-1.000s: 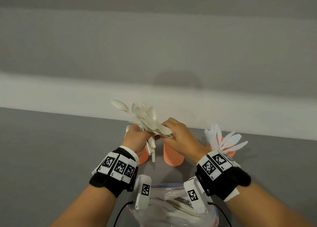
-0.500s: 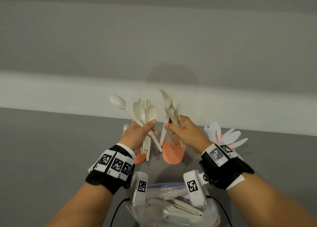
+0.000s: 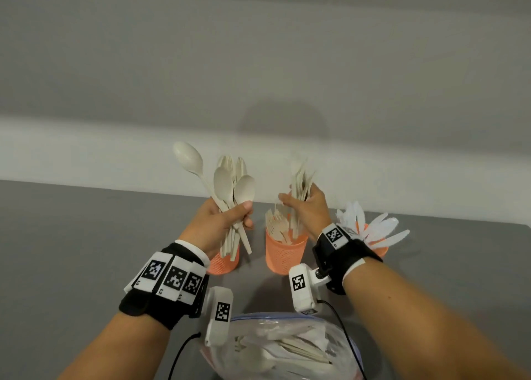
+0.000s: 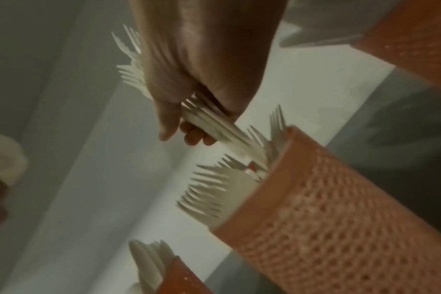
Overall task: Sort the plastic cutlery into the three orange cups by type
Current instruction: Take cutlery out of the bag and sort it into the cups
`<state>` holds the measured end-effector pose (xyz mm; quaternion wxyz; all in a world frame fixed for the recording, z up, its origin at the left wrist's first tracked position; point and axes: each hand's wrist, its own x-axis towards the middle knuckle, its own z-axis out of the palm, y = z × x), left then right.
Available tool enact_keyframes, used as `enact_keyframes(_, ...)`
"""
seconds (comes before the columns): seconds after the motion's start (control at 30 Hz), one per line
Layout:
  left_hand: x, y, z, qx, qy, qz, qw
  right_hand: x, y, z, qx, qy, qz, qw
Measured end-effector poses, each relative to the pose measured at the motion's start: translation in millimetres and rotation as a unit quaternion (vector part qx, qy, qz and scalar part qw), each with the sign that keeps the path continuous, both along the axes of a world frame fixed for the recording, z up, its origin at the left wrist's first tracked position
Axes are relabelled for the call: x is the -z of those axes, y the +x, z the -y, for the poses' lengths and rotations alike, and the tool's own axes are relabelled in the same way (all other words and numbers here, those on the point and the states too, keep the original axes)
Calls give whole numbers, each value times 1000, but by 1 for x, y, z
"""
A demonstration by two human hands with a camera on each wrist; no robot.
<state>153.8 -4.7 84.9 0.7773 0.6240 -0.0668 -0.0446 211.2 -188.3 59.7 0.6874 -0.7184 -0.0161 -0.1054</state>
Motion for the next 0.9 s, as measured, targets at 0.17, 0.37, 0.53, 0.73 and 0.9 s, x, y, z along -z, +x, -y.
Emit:
enact_keyframes(0.17,3,-1,-7,16,5,9,1000,11,4,1,-10,50,-26,998)
enact_keyframes(0.37,9,1,-10,29,-22,-4,999,17,13,5,-46,-138,-53,988)
enact_keyframes(0.53,11,0,-12,39,-31,-14,999,18,12,13,-68,-282,13,957)
enact_keyframes(0.73,13,0,-15,48,-18,-1,999,5,9,0,-89,-373,97,919)
enact_keyframes(0.9,12,1,-17,43,16,16,999,4,8,-5,-114,-458,114,874)
